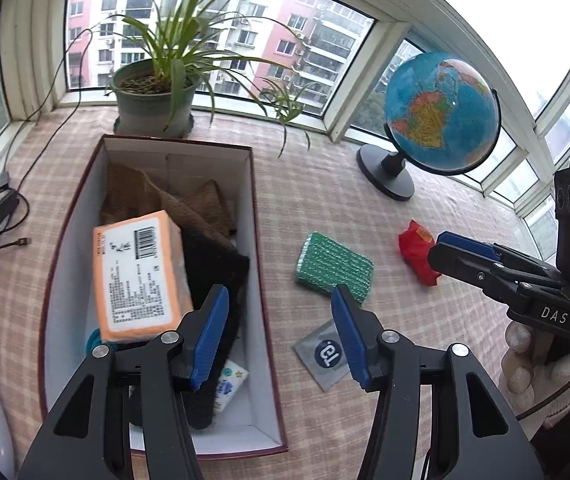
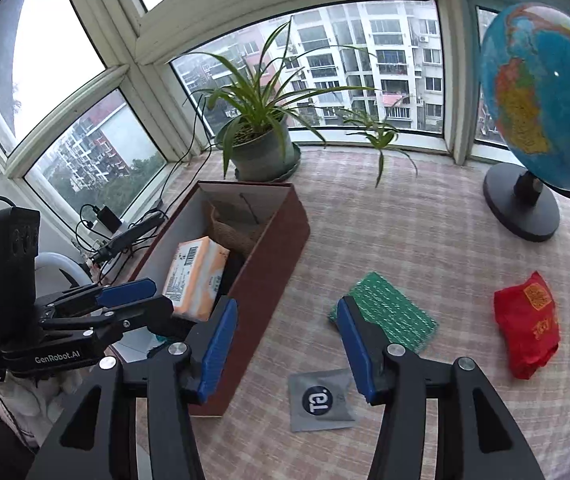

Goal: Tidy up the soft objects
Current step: 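Withdraw both grippers from the box toward the red pouch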

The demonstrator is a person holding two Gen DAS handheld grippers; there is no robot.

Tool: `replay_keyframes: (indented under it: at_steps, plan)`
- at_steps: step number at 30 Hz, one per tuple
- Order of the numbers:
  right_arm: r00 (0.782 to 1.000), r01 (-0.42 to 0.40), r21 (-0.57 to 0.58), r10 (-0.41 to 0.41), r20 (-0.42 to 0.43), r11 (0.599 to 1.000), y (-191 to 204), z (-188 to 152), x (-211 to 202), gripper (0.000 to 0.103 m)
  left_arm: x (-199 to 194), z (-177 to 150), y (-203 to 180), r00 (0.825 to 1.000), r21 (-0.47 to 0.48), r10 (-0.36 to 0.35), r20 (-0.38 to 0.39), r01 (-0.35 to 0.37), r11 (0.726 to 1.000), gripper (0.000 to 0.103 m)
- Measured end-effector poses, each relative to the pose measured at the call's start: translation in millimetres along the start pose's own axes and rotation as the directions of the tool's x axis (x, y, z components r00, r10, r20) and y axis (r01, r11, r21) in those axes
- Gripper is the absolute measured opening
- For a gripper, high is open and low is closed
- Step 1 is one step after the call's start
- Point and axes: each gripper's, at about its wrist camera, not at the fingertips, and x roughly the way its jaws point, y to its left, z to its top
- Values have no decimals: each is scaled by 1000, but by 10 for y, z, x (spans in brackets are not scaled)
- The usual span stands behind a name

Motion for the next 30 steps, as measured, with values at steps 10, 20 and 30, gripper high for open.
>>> replay_keyframes:
  at_steps: [10, 20, 30]
  plan:
    - [997, 52, 109, -57, 43, 993, -892, -153, -534, 58, 249, 46, -649, 998, 51, -53, -17, 54, 997, 53]
    - [990, 113, 212, -128, 58, 971, -1843, -307, -895, 61, 577, 53, -1280, 995, 99, -90, -48, 94, 991, 66]
    - [994, 93, 279, -104, 24, 956, -2596, -421, -942, 61, 981, 16, -1922, 991, 128, -103, -88, 114, 985, 70]
